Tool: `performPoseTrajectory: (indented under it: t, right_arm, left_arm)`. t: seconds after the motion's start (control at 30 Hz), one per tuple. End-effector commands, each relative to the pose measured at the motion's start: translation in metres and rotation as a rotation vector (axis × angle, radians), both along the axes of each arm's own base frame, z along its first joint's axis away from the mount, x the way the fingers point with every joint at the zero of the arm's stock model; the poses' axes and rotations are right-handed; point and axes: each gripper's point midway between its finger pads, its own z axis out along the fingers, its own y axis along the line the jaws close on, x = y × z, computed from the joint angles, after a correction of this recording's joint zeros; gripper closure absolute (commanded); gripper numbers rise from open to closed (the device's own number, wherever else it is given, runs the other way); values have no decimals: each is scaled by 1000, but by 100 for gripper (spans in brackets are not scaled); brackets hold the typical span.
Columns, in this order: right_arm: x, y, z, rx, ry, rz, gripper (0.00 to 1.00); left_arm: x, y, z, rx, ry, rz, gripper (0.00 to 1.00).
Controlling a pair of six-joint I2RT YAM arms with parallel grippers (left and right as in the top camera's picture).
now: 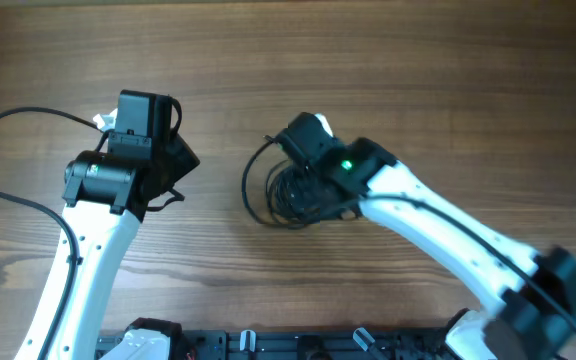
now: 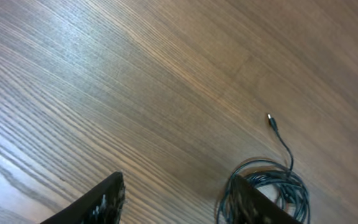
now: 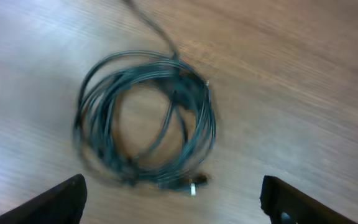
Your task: Untangle cables
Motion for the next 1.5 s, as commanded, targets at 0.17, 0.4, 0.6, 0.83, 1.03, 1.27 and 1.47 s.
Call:
performPoseTrajectory:
  t: [0.17, 0.4, 0.6, 0.83, 1.03, 1.27, 1.47]
  right_arm:
    - [27, -20, -83, 60, 239, -110, 20]
    - [13, -17, -114, 40, 342, -37, 55]
    - [11, -19, -120, 32, 353, -43, 66]
    - [15, -16, -121, 49, 338, -65, 96]
    - [42, 2, -52, 150, 185, -33, 96]
    - [53, 24, 196, 499, -390, 206, 96]
    - [16, 22, 272, 657, -540, 317, 96]
  left_arm:
    - [-4, -21, -2, -44, 28, -196, 48]
    - [-4, -21, -2, -44, 26, -196, 48]
    - [-4, -21, -2, -44, 28, -196, 47]
    - [-5, -21, -3, -43, 34, -196, 47]
    - [-6, -24, -3, -60, 36, -204, 47]
    - [-6, -36, -2, -125, 32, -236, 42]
    - [7, -70, 14, -287, -50, -332, 37]
